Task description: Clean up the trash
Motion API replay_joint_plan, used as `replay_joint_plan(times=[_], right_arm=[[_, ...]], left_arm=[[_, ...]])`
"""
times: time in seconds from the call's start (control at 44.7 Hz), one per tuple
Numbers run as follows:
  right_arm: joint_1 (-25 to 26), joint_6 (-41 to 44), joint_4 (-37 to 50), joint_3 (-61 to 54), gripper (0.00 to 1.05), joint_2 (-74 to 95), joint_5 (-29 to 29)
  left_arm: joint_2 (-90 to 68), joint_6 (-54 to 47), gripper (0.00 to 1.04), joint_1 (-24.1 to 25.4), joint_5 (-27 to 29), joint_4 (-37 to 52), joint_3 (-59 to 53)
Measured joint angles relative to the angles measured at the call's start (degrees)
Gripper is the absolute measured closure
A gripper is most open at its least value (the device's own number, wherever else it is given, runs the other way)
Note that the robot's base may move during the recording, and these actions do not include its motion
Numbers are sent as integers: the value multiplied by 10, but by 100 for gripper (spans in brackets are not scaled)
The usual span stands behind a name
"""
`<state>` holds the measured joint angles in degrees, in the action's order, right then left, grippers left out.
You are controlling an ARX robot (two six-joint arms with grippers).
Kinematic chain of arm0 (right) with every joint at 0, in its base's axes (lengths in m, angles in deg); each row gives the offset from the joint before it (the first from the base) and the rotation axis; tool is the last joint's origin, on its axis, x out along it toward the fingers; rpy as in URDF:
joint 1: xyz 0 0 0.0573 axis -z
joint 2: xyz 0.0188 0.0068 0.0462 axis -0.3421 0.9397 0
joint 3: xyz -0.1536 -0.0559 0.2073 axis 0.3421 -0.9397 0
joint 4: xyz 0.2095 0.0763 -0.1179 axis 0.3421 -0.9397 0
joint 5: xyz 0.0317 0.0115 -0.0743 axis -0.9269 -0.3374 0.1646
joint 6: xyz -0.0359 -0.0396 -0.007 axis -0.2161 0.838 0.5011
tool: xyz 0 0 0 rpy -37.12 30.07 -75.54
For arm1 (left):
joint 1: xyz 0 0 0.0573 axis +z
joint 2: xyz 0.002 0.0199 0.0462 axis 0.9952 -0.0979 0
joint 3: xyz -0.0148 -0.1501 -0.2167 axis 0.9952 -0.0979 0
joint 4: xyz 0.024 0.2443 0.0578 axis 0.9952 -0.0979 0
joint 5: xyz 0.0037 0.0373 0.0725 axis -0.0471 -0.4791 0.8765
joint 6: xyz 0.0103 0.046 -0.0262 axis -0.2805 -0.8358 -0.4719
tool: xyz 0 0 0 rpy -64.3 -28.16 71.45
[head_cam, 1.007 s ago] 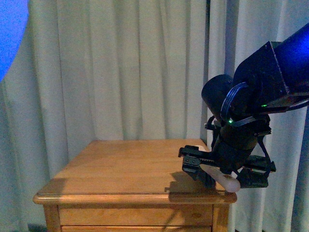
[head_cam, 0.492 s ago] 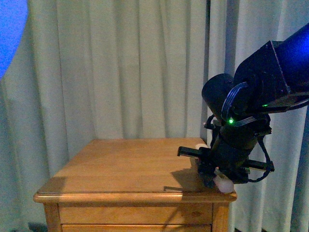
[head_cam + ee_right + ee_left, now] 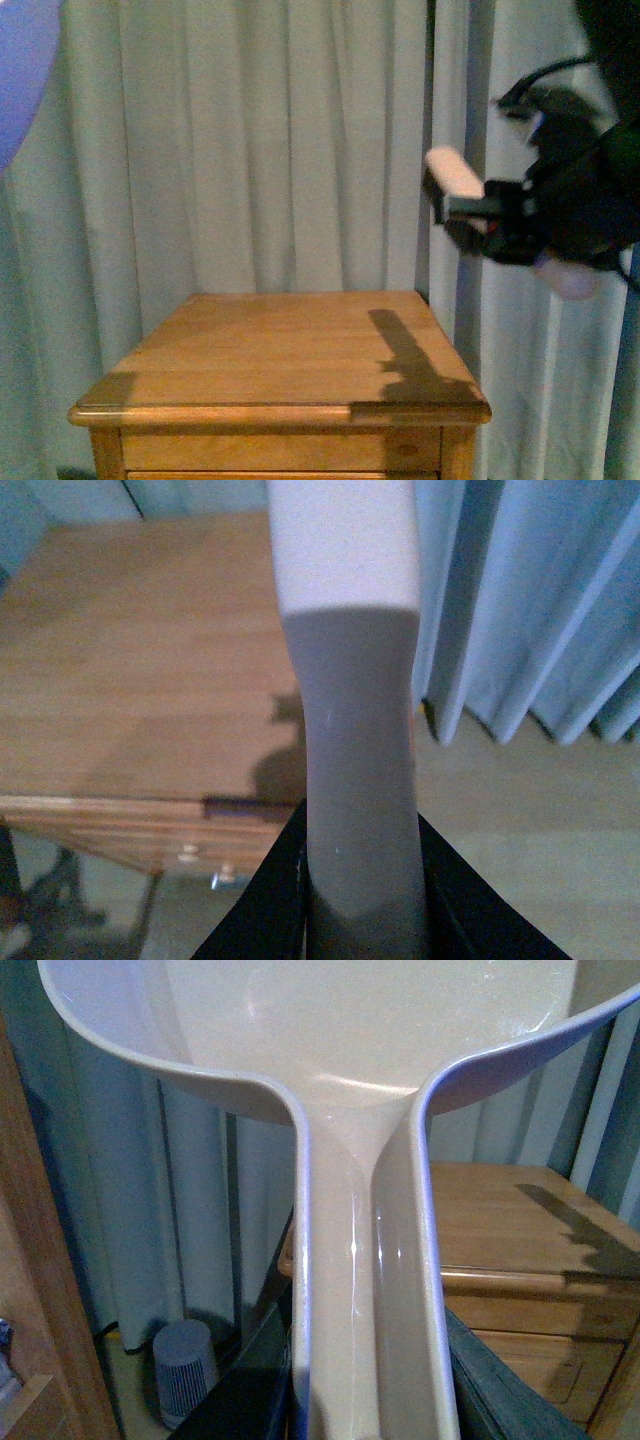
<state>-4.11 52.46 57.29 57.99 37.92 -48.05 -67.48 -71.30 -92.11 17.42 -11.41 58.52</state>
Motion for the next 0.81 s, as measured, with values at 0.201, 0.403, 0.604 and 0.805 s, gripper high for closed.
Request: replay_joint_plan(times=[0.201,0.403,0.604,0.805], right_arm=[[13,78,115,-174,84,-207,41],[36,126,135,-287,84,-389,62],[59,144,122,-344,84,-482,53],[59,163,161,-404,84,-521,87]], left_arm=[[0,0,78,0,0,0,0],[0,0,78,0,0,0,0],[0,0,78,0,0,0,0],[0,0,78,0,0,0,0]])
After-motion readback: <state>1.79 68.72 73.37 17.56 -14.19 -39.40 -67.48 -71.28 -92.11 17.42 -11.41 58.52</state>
